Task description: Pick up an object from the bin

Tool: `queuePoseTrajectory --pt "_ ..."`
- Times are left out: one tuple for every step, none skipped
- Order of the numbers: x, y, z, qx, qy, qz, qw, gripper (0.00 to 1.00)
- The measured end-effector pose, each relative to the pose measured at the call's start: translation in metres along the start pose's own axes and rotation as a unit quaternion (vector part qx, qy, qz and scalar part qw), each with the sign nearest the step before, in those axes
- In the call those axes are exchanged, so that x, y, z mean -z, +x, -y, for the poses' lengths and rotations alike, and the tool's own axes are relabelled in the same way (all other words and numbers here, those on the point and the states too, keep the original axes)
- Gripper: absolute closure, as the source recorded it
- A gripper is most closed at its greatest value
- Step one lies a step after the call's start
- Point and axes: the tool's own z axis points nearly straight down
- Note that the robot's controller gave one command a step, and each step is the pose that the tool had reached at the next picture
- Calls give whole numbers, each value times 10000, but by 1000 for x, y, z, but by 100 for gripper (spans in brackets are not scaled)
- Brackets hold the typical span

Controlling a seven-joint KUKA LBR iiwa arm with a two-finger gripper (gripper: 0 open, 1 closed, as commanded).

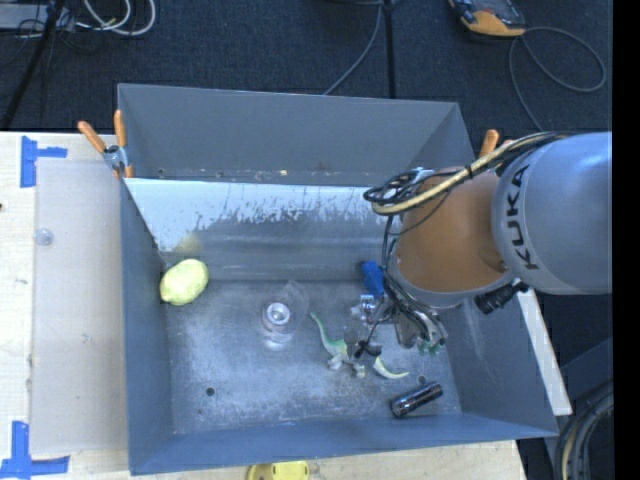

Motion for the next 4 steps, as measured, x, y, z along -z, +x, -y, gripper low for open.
queuePoseTrajectory --pt "0 0 0 -5 -1 0 10000 0" --pt "0 0 0 -5 -1 0 10000 0" --pt "-61 -10 26 -733 -4 -5 9973 100" --pt "-61 -10 26 -733 -4 -5 9973 100"
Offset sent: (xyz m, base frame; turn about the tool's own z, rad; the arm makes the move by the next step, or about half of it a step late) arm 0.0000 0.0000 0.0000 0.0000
